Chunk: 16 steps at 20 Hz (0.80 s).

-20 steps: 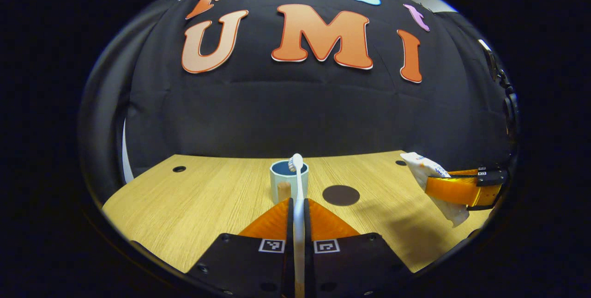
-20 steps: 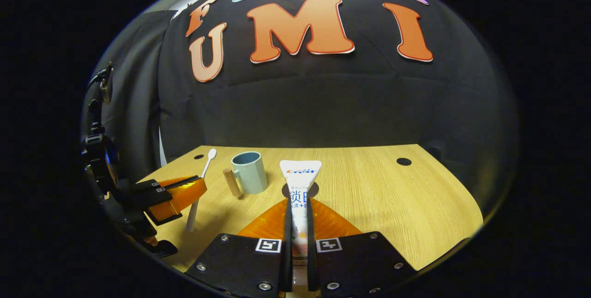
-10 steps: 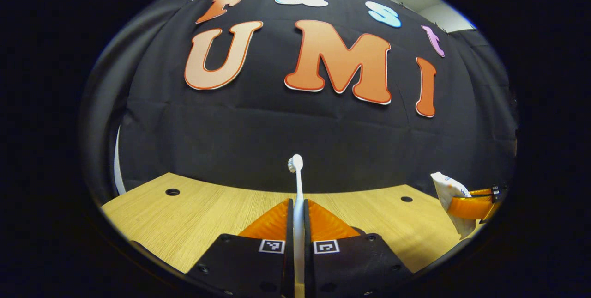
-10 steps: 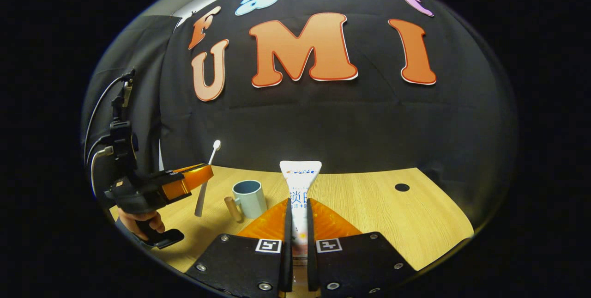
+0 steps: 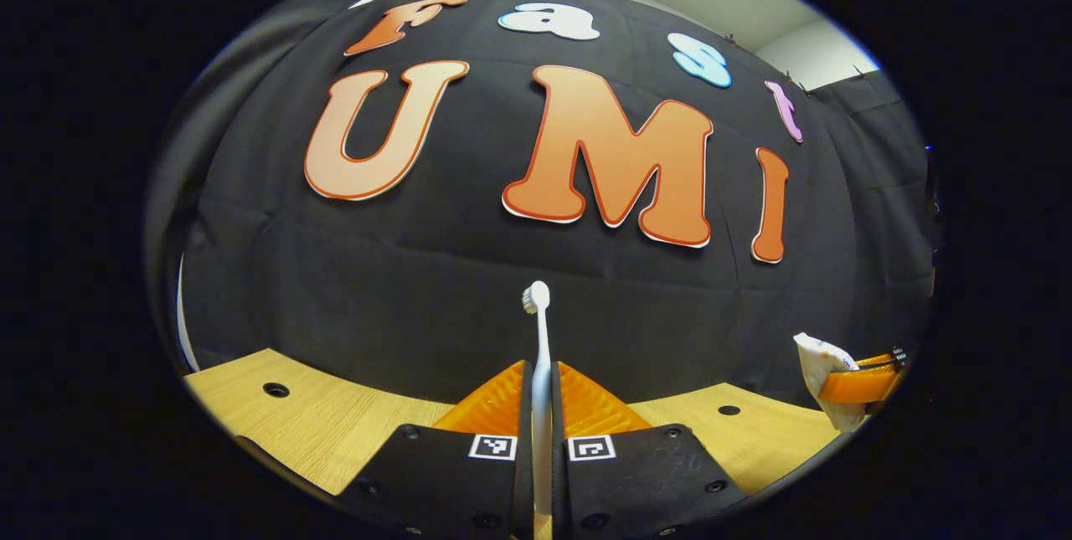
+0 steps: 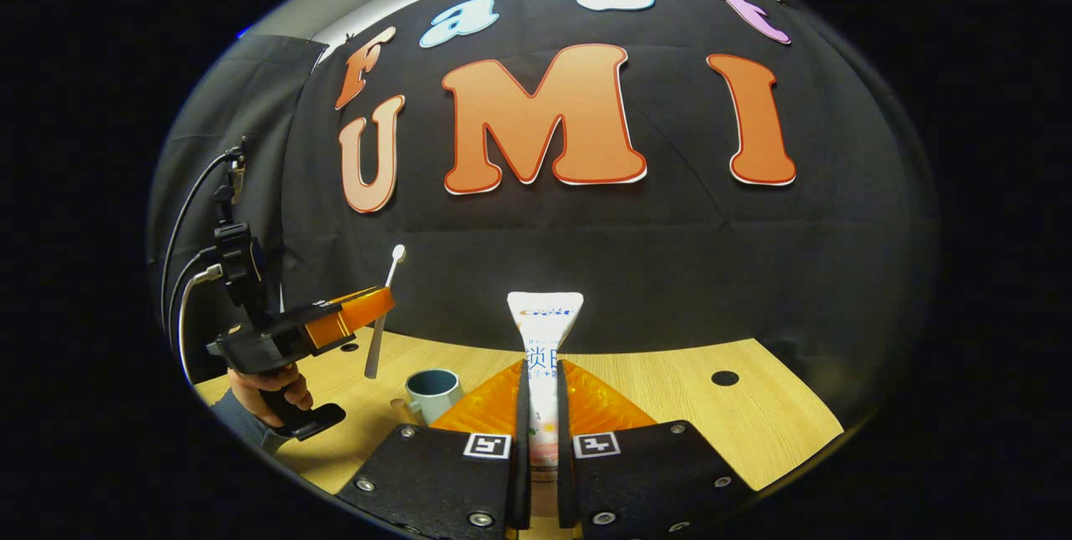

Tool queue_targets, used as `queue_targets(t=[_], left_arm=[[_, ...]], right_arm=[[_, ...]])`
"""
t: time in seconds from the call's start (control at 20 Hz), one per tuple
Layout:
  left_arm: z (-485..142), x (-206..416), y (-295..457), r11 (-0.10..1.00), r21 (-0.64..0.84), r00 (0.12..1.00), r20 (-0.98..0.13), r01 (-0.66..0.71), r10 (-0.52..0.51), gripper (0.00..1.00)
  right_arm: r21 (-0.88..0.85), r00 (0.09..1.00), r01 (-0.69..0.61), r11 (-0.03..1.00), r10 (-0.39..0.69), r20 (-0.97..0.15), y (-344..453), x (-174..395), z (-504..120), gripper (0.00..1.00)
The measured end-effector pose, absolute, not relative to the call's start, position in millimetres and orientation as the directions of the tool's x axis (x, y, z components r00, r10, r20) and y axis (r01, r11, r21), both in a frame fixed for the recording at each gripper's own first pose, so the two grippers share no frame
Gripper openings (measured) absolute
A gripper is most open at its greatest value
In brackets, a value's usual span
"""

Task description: Put the toothbrush and toothpaste on the desktop into the cup, then pick up the cup and place it on the coaster on the desktop.

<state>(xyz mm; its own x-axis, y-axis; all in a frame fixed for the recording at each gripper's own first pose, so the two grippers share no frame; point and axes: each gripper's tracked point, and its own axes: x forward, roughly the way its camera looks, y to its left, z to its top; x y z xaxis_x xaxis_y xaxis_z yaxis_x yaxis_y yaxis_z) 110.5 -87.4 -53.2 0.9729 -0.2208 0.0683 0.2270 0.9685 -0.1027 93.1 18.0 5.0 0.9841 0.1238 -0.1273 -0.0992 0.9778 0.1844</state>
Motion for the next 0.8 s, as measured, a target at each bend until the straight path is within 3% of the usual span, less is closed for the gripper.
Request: queue_targets(t=[0.2,0.8], left_arm=[[-55,122,-91,0.962,-0.081,0.963,0.084,0.261,-0.254,0.08],[-100,115,-101,0.925,-0.095,0.925,-0.062,0.368,-0.375,0.08]], right_arm=[[0.18,0.982,-0.095,0.979,0.122,-0.142,14,104,-4,0.13],[0.165,0.972,-0.143,0.976,0.17,-0.162,37,120,-21,0.13]])
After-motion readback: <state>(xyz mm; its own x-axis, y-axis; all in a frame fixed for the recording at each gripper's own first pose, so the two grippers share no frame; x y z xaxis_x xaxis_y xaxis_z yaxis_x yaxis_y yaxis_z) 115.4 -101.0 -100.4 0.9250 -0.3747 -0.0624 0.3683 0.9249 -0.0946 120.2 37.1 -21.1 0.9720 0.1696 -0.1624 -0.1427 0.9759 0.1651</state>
